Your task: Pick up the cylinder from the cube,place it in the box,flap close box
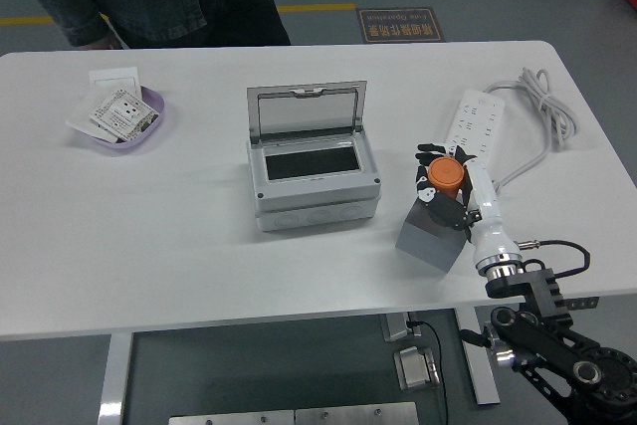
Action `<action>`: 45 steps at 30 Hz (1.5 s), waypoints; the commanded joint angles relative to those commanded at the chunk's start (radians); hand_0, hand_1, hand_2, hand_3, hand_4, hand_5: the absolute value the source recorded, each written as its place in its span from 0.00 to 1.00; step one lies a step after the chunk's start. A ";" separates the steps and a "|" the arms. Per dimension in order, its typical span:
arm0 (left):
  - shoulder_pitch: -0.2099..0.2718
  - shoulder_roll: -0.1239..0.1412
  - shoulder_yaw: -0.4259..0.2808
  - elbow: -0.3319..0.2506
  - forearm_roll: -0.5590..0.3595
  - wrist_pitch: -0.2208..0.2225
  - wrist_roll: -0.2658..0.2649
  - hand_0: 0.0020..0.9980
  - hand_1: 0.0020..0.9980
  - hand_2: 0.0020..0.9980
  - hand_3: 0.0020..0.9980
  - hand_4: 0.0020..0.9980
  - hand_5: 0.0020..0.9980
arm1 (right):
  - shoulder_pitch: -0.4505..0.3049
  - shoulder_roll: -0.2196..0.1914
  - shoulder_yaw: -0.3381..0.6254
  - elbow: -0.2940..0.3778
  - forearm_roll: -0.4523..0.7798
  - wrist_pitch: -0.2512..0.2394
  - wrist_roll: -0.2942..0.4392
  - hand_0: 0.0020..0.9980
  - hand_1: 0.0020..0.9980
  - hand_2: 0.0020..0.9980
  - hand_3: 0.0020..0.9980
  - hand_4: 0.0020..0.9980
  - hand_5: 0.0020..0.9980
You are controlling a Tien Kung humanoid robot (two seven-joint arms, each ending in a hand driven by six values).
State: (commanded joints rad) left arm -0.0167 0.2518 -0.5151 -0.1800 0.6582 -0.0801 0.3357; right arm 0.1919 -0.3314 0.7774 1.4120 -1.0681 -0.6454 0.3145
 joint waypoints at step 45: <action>-0.010 0.013 -0.059 0.000 0.063 -0.004 0.022 0.66 0.69 0.57 0.56 0.50 0.07 | 0.748 0.189 -0.609 -0.358 -0.433 0.136 -0.502 0.00 0.04 0.26 0.21 0.04 0.03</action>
State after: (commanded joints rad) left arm -0.0267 0.2652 -0.5742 -0.1800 0.7217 -0.0844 0.3574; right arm 0.9395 -0.1419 0.1688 1.0537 -1.5009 -0.5098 -0.1871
